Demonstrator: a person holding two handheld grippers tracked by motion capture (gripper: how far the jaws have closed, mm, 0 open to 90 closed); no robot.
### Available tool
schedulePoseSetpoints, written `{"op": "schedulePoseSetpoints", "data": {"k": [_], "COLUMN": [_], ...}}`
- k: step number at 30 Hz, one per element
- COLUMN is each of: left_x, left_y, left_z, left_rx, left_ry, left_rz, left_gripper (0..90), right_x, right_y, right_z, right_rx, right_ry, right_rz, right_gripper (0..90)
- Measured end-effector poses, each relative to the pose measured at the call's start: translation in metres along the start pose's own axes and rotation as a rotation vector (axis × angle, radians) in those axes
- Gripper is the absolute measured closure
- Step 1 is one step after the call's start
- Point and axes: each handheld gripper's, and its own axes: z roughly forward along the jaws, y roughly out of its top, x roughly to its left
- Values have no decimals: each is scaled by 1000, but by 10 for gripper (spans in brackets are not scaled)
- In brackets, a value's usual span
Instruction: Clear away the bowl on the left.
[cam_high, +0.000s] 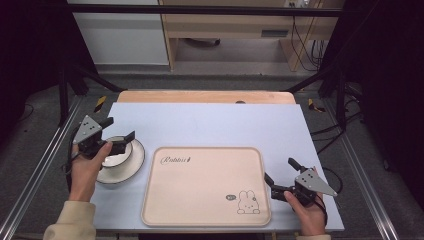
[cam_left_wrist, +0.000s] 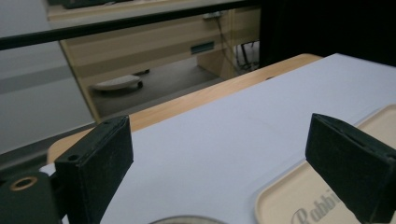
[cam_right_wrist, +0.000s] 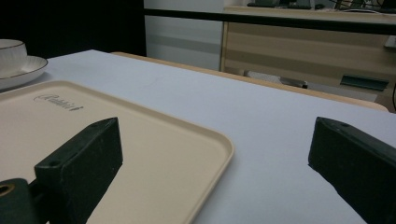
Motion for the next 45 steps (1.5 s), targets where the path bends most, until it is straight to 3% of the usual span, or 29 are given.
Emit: {"op": "schedulePoseSetpoints", "data": {"k": [2,3,6,8,9,11,13,17,28,45], "left_x": [10,10,24,28,37,41,48,50,50,58], "left_y": [-6,-6,-14,-16,-22,-25,-39,-46,-55,-68], "left_z": [-7,-7,-18,-21,-26,-28,-31,-28,-20,-19], "left_rx": [41,41,67,76,88,107,148,204,309,415], "left_ry": [64,64,131,147,181,197,231,239,258,275], "left_rz": [-25,-25,-56,-58,-90,-106,-163,-204,-232,-300], "left_gripper": [75,75,76,76,80,88,97,138,314,524], "right_x": [2,2,6,7,7,7,6,6,8,8], "right_y": [0,0,2,2,3,2,1,2,3,2], "right_z": [1,1,4,5,7,8,11,9,9,11], "right_rx": [8,8,12,14,12,9,17,10,25,41], "right_ry": [5,5,17,20,26,30,32,35,38,44], "right_rz": [-11,-11,-35,-40,-36,-34,-33,-35,-49,-50], "right_gripper": [31,31,31,31,31,31,33,33,36,37]}}
